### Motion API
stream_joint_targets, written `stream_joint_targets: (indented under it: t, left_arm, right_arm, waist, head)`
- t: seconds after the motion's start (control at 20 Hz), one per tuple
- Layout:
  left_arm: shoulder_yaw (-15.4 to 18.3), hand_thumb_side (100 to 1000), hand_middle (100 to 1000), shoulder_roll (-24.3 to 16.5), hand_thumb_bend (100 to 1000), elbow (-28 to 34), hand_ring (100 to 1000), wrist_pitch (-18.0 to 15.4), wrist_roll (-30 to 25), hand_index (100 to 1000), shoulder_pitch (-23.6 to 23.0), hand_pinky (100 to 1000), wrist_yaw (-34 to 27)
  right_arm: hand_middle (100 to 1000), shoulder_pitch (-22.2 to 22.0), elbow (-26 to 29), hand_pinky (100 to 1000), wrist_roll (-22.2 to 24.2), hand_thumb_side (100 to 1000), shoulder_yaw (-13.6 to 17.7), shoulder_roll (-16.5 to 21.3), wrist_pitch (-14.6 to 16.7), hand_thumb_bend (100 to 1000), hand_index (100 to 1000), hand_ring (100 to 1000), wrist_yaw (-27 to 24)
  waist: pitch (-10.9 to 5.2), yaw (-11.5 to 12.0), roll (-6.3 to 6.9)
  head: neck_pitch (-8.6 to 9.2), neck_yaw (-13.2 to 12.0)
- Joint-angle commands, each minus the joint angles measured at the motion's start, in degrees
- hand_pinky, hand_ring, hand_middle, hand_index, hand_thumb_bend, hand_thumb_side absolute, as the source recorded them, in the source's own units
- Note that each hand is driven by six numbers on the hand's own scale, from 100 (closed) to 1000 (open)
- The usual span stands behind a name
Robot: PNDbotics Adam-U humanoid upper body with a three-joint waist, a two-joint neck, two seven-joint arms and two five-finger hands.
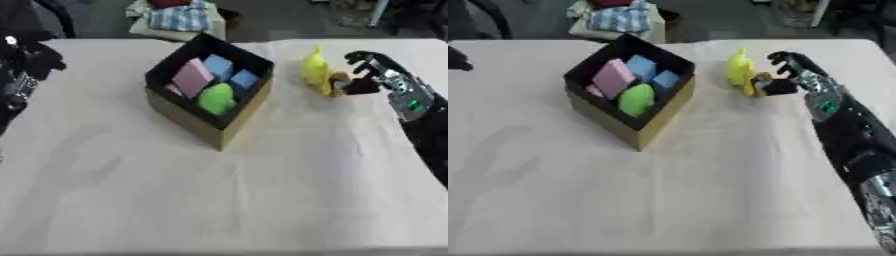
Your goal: Pick up objects on the table and place them in the box.
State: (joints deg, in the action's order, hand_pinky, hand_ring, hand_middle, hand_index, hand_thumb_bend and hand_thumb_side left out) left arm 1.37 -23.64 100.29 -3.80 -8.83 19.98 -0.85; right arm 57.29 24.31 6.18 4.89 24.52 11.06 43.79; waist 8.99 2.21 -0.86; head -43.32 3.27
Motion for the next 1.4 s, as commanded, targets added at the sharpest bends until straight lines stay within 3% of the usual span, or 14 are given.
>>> stream_joint_targets:
  t: [0.05,0.65,1.0,1.3,1.4]
  left_arm:
    - [0.7,671,569,-1.3,516,0.6,613,0.0,-0.2,805,0.4,765,0.1]
    - [0.7,671,569,-1.3,515,0.7,613,-0.1,-0.3,805,0.5,765,0.0]
    - [0.6,671,569,-1.2,513,0.8,613,-0.1,-0.4,805,0.6,765,0.0]
    - [0.7,671,569,-1.2,511,0.7,612,-0.1,-0.3,805,0.5,765,0.0]
    - [0.8,671,569,-1.2,511,0.7,612,-0.1,-0.2,805,0.5,766,0.0]
  right_arm:
    - [816,0.8,-0.2,700,-0.4,329,0.1,2.2,-0.2,290,885,790,0.6]
    - [668,0.3,-1.5,685,0.6,104,-0.4,1.5,-0.2,100,719,736,2.6]
    - [586,0.1,-0.9,660,-1.7,100,-0.2,1.3,0.0,100,644,692,3.4]
    - [414,-0.1,-0.2,605,-6.1,100,-0.3,1.0,0.4,100,451,610,4.8]
    - [394,0.0,0.8,596,-7.9,100,-0.3,1.1,0.9,100,427,600,5.4]
  waist:
    - [-0.02,0.0,0.29]
    - [-0.02,0.2,0.39]
    - [-0.04,0.2,0.30]
    - [-0.01,0.3,0.38]
    - [0.01,0.3,0.37]
  head:
    - [-0.37,-0.1]
    - [-0.56,0.0]
    - [-0.54,0.1]
    - [-0.57,-0.1]
    - [-0.57,-0.2]
